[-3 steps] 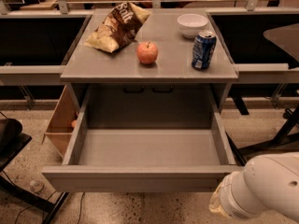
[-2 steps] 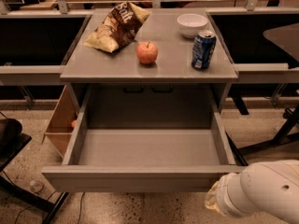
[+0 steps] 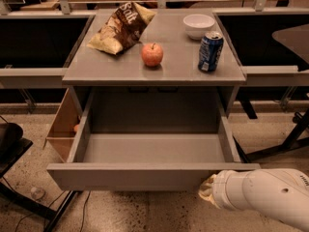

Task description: Close top drawer

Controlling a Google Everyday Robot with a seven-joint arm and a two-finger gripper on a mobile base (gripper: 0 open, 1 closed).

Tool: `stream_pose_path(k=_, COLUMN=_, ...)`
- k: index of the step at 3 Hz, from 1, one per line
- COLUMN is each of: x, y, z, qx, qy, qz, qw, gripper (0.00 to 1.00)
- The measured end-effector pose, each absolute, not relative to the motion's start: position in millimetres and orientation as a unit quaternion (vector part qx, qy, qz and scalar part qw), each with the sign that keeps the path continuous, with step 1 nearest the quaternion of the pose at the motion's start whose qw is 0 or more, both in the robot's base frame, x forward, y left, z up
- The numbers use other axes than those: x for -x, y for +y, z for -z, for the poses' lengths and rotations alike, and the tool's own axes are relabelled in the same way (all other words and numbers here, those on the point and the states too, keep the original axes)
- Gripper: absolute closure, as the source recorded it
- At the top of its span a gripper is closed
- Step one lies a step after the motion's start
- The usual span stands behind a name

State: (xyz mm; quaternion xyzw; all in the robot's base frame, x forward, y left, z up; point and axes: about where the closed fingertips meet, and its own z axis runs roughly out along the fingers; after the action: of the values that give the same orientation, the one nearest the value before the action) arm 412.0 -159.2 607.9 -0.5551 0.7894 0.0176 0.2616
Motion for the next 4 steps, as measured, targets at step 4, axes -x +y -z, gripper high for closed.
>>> stream_pose_path(k=4, x=-459, y=-147, z=-597, qx=0.557, qy=0.778, qz=-0.031, qw=0.288, gripper=1.0)
